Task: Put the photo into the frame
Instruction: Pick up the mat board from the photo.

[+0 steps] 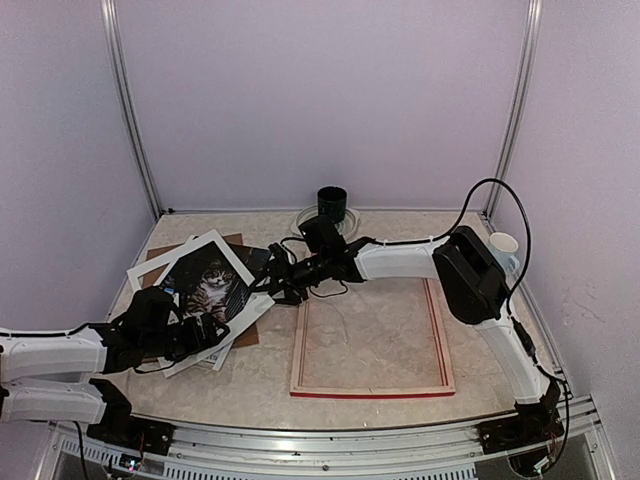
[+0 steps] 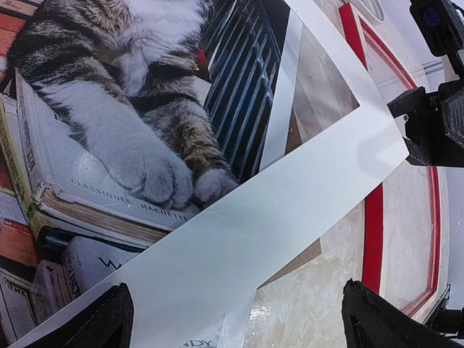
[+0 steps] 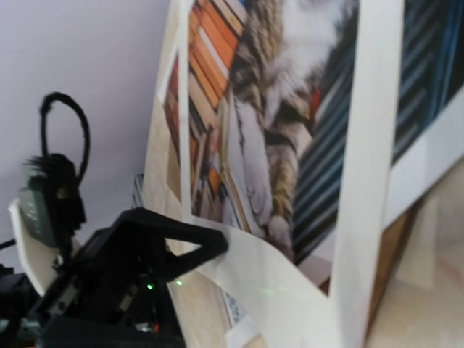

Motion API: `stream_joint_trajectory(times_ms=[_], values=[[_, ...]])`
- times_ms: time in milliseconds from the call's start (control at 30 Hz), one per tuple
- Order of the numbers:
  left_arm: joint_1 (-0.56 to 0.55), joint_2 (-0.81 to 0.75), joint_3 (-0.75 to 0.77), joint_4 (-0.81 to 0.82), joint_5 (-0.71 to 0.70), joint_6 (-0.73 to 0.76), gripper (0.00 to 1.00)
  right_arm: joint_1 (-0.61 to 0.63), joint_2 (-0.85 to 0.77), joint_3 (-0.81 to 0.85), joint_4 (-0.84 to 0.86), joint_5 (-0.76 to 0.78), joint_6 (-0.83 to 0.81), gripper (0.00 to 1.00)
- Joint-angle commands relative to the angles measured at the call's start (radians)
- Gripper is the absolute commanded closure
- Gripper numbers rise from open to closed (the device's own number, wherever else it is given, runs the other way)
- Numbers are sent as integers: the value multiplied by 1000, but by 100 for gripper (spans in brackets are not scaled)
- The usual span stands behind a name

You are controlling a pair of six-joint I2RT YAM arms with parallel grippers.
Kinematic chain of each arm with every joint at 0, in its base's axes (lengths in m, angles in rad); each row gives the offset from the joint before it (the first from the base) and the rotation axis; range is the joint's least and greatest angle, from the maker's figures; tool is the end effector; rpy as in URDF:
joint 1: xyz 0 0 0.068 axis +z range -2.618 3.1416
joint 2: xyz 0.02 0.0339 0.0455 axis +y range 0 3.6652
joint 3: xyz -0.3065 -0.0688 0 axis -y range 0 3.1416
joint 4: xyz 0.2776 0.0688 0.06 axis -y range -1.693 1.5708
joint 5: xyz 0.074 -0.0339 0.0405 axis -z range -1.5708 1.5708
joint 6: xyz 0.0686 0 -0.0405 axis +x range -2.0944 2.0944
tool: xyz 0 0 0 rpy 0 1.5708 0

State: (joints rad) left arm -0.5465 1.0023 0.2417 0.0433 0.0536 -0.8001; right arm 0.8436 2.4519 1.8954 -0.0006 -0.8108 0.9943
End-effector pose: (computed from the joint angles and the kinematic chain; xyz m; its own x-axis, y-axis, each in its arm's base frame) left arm 0.1731 -0.1096 0.1302 -0.7883 -0.3590 -0.4997 -0.0174 0.8248 -0.5652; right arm 0.3795 0.5013 0.1487 -0.9660 -0.2167 -0.1414 -0.2088 0.3303 0.9205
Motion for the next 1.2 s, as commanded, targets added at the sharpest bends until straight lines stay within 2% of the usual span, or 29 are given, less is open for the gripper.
stream_joint_trajectory(times_ms=[0, 100, 233, 367, 567, 733, 1000, 1167], values=[[-7, -11, -9, -28, 11, 2, 1, 17, 30, 20, -75, 5, -36, 40], [-7, -14, -11, -27, 11, 1, 1, 23, 32, 12, -79, 1, -32, 42], [-9, -16, -20, -18, 11, -3, 1, 25, 35, 5, -72, -1, -23, 48], [-12, -19, -25, -17, 12, -5, 1, 25, 42, 7, -67, -10, -15, 66], [-12, -49, -14, -40, 5, 2, 1, 25, 33, 4, -74, -10, -20, 83], [-12, -114, 66, -160, -30, 31, 1, 25, 4, 2, -101, 19, -45, 98], [-13, -243, 210, -307, -51, 52, 1, 25, -80, -31, -128, 71, -72, 100], [-15, -304, 259, -367, -97, 67, 1, 24, -207, -166, -110, 123, -90, 100]])
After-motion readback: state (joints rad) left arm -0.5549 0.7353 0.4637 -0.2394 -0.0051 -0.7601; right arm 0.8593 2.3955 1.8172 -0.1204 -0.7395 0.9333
